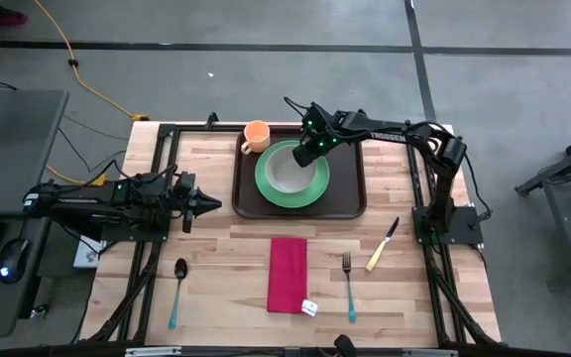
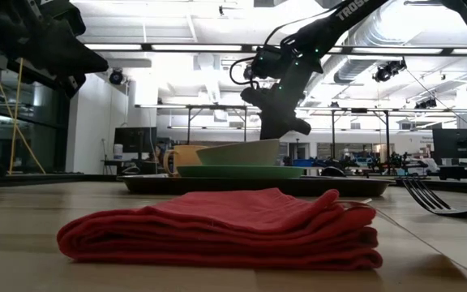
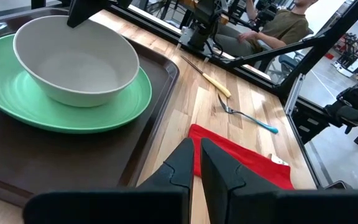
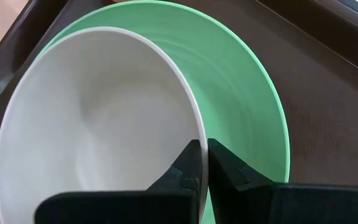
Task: Set up tray
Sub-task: Put the gray bowl on top of the green plate to the bottom of the yellow mug
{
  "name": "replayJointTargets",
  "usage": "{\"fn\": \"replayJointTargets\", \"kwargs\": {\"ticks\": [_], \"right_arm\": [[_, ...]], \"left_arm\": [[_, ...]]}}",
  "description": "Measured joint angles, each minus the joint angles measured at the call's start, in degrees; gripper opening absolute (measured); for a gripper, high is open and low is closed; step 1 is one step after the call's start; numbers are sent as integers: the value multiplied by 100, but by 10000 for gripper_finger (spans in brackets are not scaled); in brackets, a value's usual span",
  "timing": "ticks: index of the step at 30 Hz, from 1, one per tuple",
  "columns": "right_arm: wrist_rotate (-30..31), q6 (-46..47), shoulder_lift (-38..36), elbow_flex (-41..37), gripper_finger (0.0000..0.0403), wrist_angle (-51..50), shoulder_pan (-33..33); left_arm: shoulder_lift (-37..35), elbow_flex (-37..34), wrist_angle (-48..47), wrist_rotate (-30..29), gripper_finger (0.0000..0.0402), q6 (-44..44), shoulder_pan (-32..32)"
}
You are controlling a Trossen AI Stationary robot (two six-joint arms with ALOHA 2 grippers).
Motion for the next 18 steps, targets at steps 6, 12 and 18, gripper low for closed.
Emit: {"fn": "replayJointTargets", "kwargs": {"ticks": [6,12,18], "right_arm": [[-35,-27,0,0,0,10,0],[-57,-43,0,-2,0,10,0],[-57,-87,0,-4,0,13,0]], "left_arm": [[0,0,0,0,56,-2,0],[0,0,-2,0,56,0,0],[0,0,-2,0,56,0,0]]}}
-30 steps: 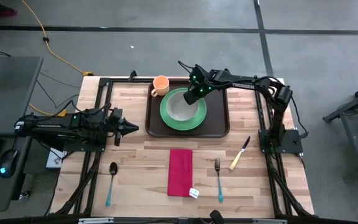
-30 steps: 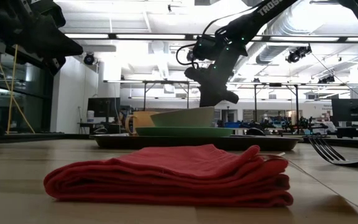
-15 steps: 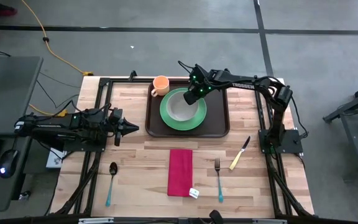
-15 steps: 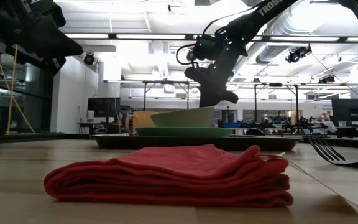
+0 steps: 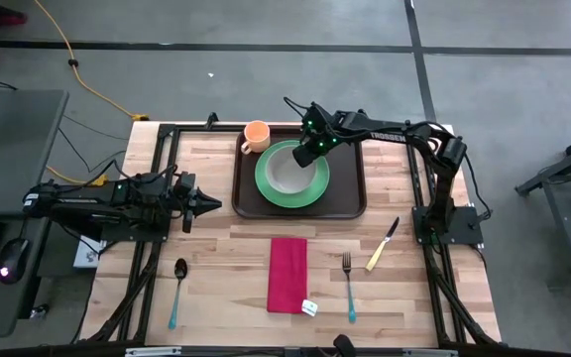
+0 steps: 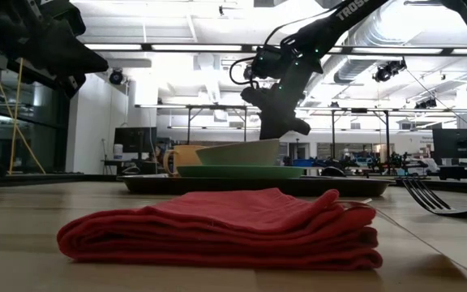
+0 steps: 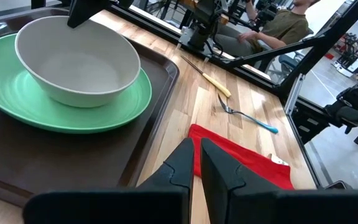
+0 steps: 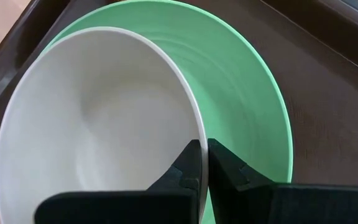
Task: Set up tray
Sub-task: Put the gray bowl on top of the green plate to the bottom of the yellow mug
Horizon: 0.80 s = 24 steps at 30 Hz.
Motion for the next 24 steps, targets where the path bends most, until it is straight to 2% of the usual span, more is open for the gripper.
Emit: {"fn": "replayJointTargets", "kwargs": {"ticks": [24], "right_arm": [[-76,-107,2,-2,0,4,-4]], "left_arm": [[1,0,-23,0,56,-2,0]]}}
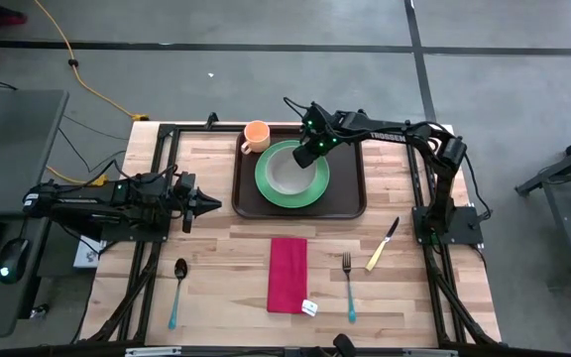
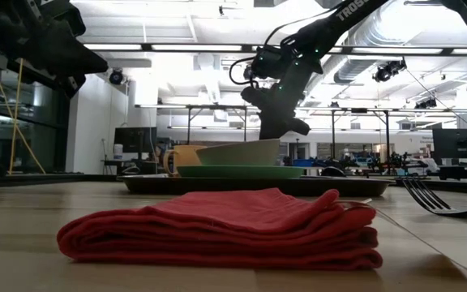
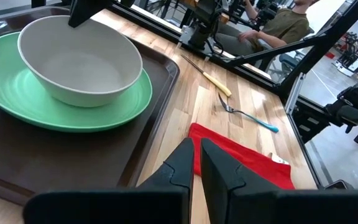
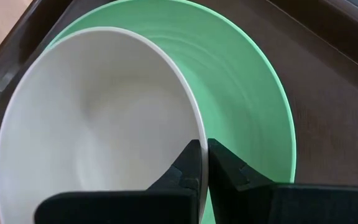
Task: Set up tray
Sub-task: Put the gray bowl on top of the green plate to the bottom of the yellow mug, then put the red table napkin on the brown tray to the right of the green plate
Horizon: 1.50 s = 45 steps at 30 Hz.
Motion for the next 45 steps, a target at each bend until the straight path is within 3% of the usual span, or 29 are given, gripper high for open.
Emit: {"fn": "replayJointTargets", "kwargs": {"ticks": [30,45], "right_arm": [[-96,-232,2,0,2,57,0],[-30,-192,2,0,77,59,-60]], "left_arm": [[1,0,1,-1,56,0,0],[1,0,-24,-1,56,0,0]]}}
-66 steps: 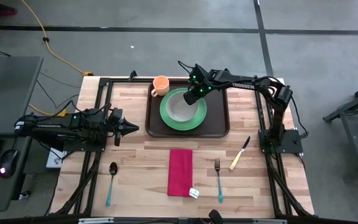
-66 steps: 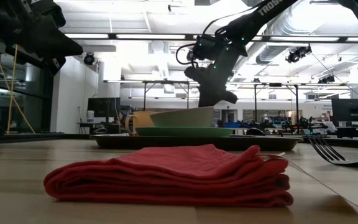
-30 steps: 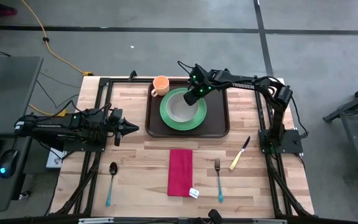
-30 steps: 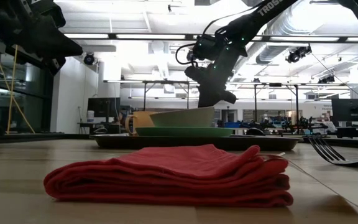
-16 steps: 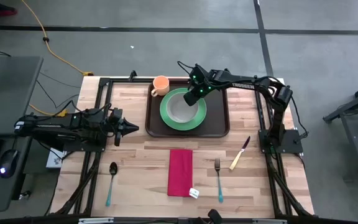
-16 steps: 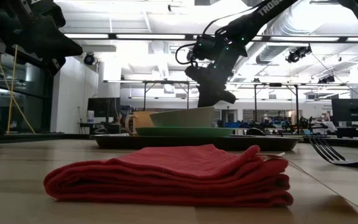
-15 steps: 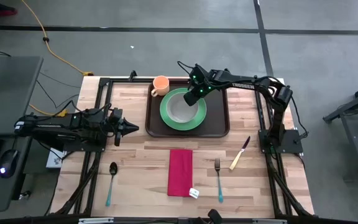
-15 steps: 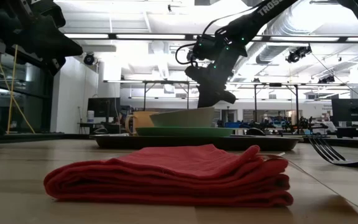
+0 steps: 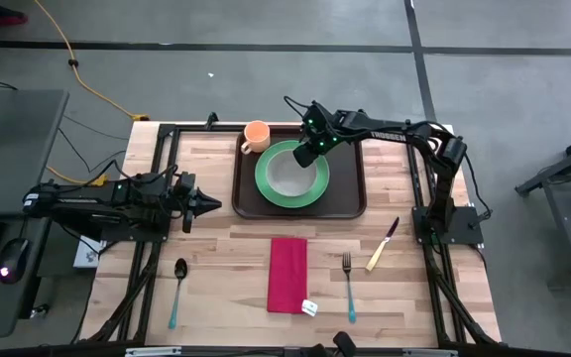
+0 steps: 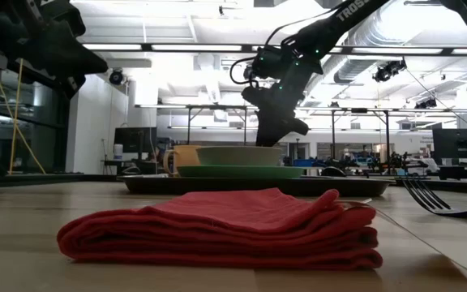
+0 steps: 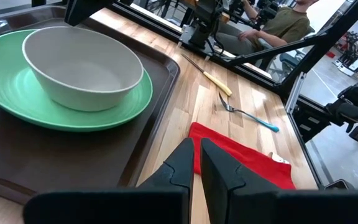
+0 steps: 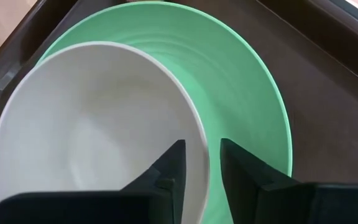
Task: Set up tray
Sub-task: Put the red table napkin on the brown tray to the right of the green plate
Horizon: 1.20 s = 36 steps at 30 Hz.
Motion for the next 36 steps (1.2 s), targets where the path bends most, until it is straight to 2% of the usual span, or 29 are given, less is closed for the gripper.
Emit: {"fn": "replayJointTargets", "kwargs": {"ticks": [23,36], "right_arm": [[-332,-39,-30,2,79,24,-121],[-230,-539,-641,7,78,-28,-160]], "left_arm": [[0,0,-15,0,56,-161,0],[-2,0,-16,1,56,-177,-1]]}}
